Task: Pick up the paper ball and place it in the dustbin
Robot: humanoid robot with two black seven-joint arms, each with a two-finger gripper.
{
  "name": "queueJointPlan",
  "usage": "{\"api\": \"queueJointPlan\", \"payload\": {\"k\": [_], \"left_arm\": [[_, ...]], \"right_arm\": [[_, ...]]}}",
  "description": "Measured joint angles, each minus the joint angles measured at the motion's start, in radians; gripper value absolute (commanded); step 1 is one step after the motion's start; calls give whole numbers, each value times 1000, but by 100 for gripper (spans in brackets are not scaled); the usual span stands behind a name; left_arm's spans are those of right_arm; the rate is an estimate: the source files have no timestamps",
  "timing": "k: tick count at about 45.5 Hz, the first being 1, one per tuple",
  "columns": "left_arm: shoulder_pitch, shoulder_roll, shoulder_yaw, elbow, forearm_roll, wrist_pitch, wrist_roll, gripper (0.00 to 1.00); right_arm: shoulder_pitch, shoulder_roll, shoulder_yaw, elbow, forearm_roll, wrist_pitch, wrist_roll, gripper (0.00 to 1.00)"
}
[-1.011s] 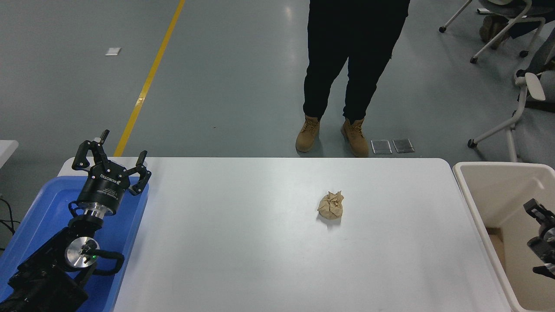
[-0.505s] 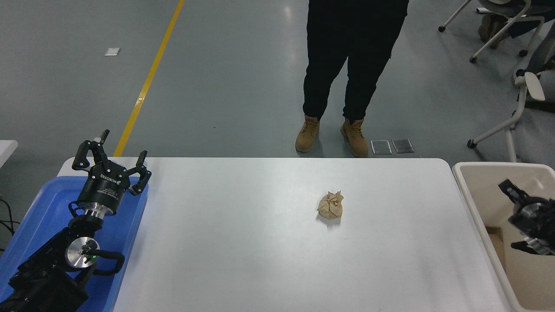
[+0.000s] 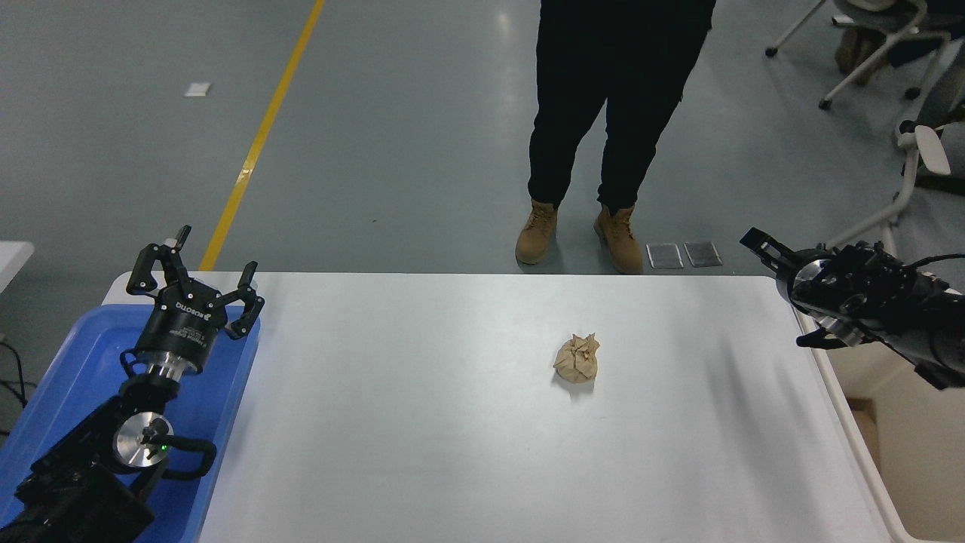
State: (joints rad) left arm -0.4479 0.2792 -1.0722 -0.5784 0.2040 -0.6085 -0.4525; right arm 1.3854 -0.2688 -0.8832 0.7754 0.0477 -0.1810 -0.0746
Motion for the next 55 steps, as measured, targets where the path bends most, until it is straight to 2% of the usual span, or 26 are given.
{"api": "queueJointPlan", "payload": {"k": [16, 33, 41, 55], "left_arm": [[0, 0, 0, 0, 0, 1, 0, 98], [0, 0, 0, 0, 0, 1, 0, 98], [0, 0, 0, 0, 0, 1, 0, 98], [0, 0, 0, 0, 0, 1, 0, 98]], "right_arm": [[304, 68, -90, 310, 1, 114, -3, 100], [597, 64, -162, 595, 1, 386, -4, 100], [686, 60, -167, 665, 2, 483, -3, 100], [744, 63, -158, 696, 3, 547, -2, 100]]}}
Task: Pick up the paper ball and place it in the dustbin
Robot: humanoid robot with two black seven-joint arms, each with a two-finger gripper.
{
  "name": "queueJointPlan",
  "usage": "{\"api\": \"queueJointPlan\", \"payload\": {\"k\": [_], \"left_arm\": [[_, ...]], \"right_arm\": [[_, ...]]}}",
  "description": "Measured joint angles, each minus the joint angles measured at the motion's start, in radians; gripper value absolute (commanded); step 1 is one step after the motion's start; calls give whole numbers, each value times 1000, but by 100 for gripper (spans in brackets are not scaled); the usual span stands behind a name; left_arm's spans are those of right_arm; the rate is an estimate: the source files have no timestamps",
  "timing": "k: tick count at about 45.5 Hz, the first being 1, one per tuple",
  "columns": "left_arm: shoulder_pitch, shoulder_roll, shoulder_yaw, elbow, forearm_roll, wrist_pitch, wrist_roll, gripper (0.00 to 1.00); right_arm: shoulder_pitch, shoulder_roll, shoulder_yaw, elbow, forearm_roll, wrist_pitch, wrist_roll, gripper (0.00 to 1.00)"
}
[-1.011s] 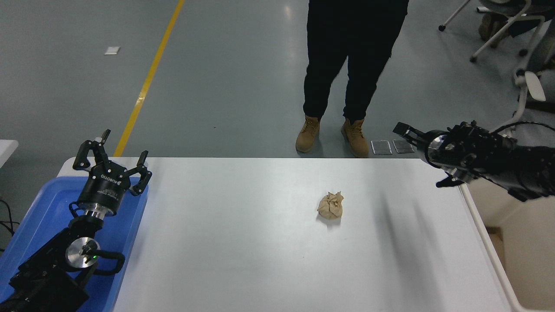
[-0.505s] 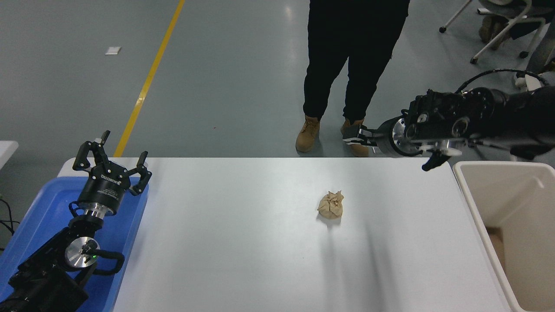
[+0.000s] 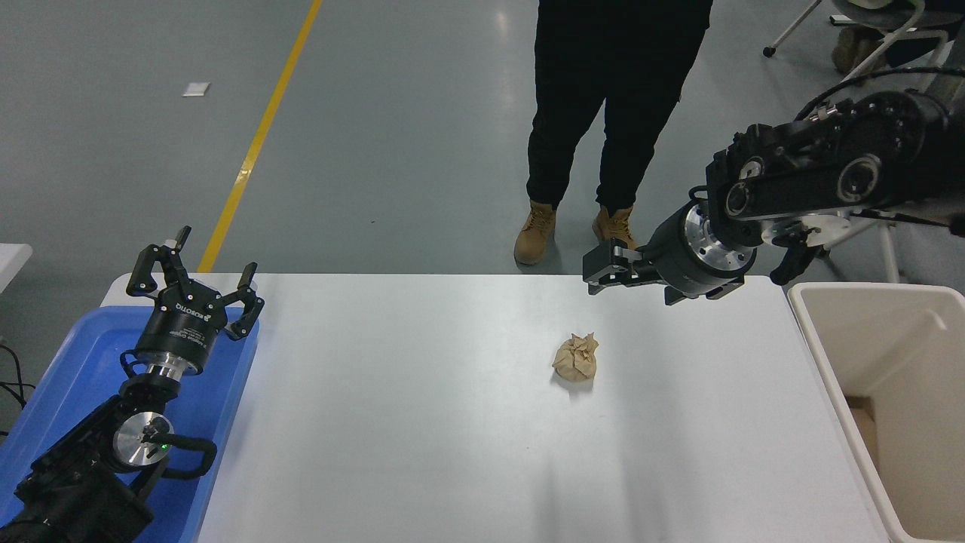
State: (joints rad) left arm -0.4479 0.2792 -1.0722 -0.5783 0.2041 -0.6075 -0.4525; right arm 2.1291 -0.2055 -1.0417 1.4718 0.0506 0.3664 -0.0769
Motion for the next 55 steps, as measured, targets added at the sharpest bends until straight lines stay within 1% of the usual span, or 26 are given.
{"api": "queueJointPlan", "payload": {"k": [13, 29, 39, 55], "left_arm": [[0, 0, 0, 0, 0, 0, 0, 98], [0, 0, 0, 0, 0, 0, 0, 98], [0, 0, 0, 0, 0, 0, 0, 98], [0, 0, 0, 0, 0, 0, 0, 98]], "right_arm": [[-80, 57, 16, -67, 0, 2, 0, 100], [-369, 166, 28, -350, -1, -23, 0, 100], [-520, 192, 30, -511, -2, -48, -1, 100], [-691, 203, 37, -663, -2, -126, -1, 100]]}}
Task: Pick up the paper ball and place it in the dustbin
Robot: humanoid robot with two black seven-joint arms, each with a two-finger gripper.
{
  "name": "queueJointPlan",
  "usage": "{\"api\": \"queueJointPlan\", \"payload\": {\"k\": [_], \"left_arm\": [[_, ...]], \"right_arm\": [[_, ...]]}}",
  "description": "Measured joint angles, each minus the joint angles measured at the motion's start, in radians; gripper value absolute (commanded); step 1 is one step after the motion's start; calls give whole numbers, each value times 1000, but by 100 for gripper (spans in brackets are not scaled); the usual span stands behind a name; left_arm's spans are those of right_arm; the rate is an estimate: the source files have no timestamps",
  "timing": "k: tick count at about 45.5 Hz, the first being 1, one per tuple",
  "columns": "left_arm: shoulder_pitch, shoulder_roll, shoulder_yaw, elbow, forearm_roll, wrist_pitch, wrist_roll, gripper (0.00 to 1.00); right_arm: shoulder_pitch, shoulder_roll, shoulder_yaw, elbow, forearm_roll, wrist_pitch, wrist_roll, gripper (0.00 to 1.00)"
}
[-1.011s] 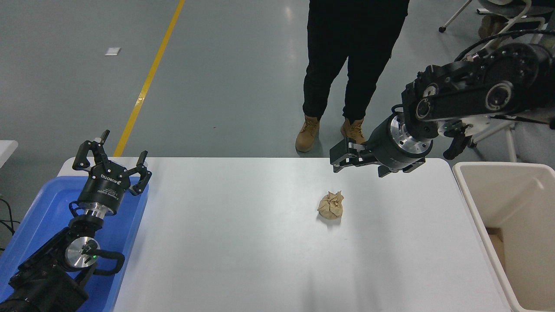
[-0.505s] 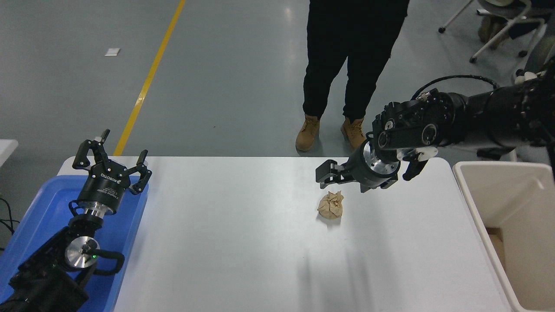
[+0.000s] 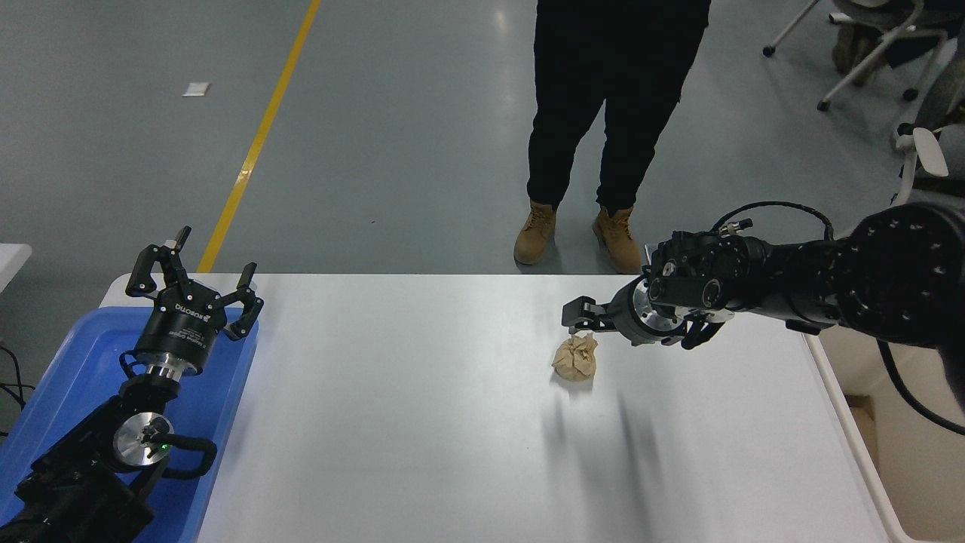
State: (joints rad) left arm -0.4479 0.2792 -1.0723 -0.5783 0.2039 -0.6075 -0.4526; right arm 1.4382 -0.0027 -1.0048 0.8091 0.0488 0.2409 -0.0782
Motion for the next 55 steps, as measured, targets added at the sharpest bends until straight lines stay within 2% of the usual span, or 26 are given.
{"api": "queueJointPlan", "payload": {"k": [32, 55], "left_arm": [[0, 0, 0, 0, 0, 0, -1, 98], [0, 0, 0, 0, 0, 0, -1, 98]], "right_arm": [[-256, 3, 167, -241, -8, -139, 8, 100], [-298, 3, 238, -273, -17, -165, 12, 100]]}}
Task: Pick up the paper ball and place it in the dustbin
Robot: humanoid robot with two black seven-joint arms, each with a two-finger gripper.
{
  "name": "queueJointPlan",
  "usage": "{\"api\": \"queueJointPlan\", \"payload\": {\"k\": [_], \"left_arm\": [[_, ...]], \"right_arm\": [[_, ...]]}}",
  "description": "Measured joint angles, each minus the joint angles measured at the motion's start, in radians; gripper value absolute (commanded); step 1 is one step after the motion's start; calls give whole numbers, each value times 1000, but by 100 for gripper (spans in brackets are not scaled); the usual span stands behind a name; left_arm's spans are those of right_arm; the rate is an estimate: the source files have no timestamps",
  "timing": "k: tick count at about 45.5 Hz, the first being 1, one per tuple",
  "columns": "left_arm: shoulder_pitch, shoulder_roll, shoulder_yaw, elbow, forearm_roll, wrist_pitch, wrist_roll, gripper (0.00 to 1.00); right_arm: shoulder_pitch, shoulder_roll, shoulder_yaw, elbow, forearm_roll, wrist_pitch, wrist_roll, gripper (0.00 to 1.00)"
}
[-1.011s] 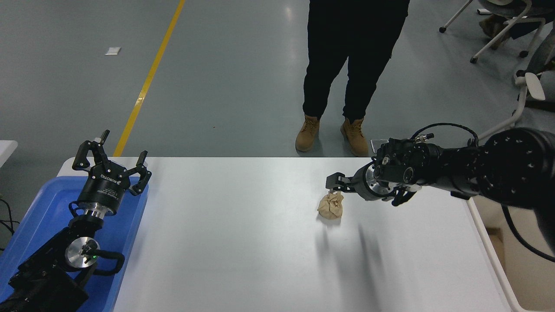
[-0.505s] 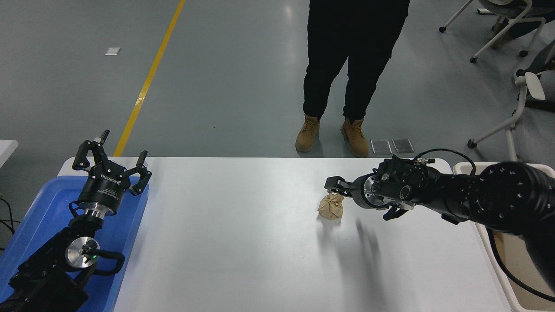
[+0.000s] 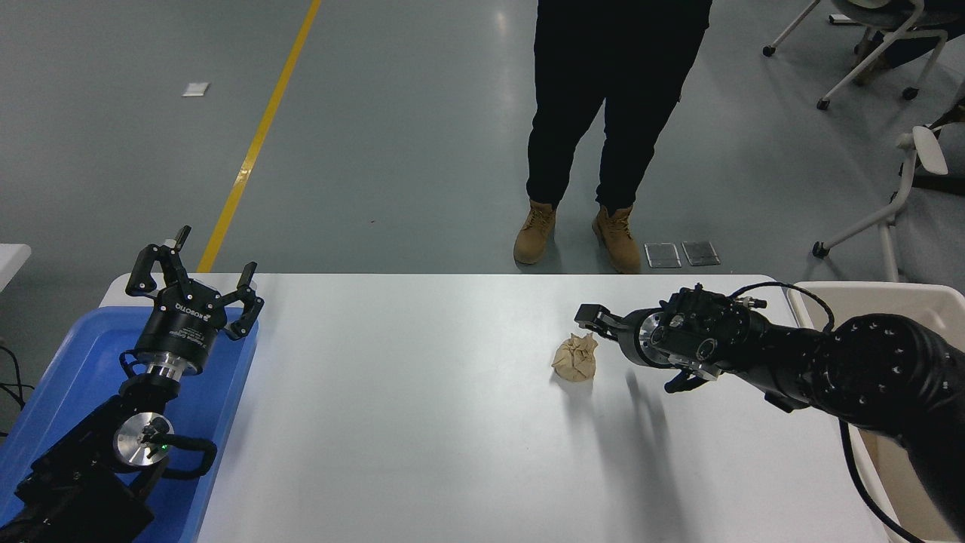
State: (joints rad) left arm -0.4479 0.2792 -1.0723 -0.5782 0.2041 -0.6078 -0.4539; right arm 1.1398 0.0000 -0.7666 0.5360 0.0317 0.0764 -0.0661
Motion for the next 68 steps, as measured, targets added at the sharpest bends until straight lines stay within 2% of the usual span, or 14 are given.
{"api": "queueJointPlan", "payload": {"k": [17, 22, 28, 32, 34, 35, 36, 51, 68], "left_arm": [[0, 0, 0, 0, 0, 0, 0, 98], [0, 0, 0, 0, 0, 1, 0, 98], [0, 0, 0, 0, 0, 1, 0, 98], [0, 0, 0, 0, 0, 1, 0, 98], [0, 0, 0, 0, 0, 1, 0, 98], [0, 0, 0, 0, 0, 1, 0, 98], [0, 0, 0, 0, 0, 1, 0, 98], [0, 0, 0, 0, 0, 0, 0, 98], [0, 0, 0, 0, 0, 0, 0, 98]], "right_arm": [[-12, 0, 55, 30, -1, 1, 5, 100], [-16, 0, 65, 34, -2, 0, 6, 94], [-26, 0, 72, 34, -17, -13, 15, 63], [-36, 0, 74, 35, -53, -32, 27, 27], [-41, 0, 75, 36, -80, -42, 35, 16], [-43, 0, 76, 36, -90, -45, 38, 3], [-47, 0, 76, 37, -115, -52, 45, 0], [-62, 0, 74, 38, -204, -75, 71, 0], [-66, 0, 70, 42, -258, -80, 77, 0]]}}
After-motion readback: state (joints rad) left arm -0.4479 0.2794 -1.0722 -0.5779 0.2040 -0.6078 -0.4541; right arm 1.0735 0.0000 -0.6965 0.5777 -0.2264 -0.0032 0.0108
